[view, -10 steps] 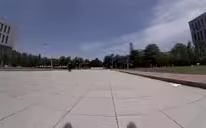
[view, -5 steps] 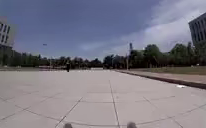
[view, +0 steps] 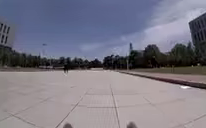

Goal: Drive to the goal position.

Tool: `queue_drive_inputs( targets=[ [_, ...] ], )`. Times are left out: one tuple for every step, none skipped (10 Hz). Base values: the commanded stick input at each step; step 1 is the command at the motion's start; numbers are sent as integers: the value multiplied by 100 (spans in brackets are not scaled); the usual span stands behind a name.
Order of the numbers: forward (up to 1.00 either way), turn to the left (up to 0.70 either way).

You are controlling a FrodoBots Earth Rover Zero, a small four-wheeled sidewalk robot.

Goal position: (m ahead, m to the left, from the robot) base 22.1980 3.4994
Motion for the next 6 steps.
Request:
queue_drive_inputs(
  targets=[
    [45,3],
    [45,3],
    [45,3],
    [45,3],
    [45,3],
    [45,3]
  ],
)
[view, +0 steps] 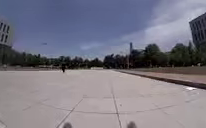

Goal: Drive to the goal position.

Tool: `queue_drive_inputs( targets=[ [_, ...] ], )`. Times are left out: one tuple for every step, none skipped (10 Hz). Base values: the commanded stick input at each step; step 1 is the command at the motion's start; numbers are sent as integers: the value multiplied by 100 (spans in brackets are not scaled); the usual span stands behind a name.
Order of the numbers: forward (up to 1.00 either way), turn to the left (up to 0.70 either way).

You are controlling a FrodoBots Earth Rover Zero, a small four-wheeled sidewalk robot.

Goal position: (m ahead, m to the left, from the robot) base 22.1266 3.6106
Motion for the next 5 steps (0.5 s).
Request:
queue_drive_inputs(
  targets=[
    [45,3],
    [45,3],
    [45,3],
    [45,3],
    [45,3]
  ],
)
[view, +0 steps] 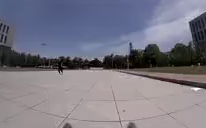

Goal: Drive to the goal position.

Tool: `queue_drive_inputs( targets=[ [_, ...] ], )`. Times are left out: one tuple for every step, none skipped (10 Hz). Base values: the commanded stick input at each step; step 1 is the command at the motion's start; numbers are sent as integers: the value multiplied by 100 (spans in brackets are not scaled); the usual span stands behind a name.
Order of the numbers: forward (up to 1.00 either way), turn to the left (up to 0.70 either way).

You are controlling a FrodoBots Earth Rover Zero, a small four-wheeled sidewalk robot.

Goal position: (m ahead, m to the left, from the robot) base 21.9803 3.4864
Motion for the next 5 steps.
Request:
queue_drive_inputs(
  targets=[
    [45,3],
    [45,3],
    [45,3],
    [45,3],
    [45,3]
  ],
)
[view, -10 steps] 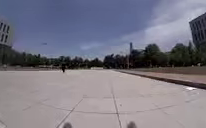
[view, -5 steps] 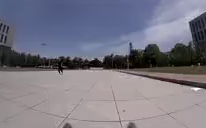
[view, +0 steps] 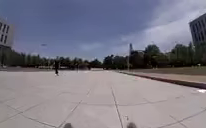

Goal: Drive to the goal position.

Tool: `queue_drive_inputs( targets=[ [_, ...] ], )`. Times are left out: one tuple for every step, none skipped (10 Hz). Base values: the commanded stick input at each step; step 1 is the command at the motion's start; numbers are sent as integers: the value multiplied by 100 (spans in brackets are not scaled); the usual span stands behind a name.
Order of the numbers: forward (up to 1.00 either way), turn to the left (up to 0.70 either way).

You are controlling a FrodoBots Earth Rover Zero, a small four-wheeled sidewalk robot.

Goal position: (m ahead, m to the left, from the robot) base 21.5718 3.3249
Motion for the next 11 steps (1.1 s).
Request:
queue_drive_inputs(
  targets=[
    [45,3],
    [45,3],
    [45,3],
    [45,3],
    [45,3],
    [45,3],
    [45,3],
    [45,3],
    [45,3],
    [45,3],
    [45,3]
  ],
)
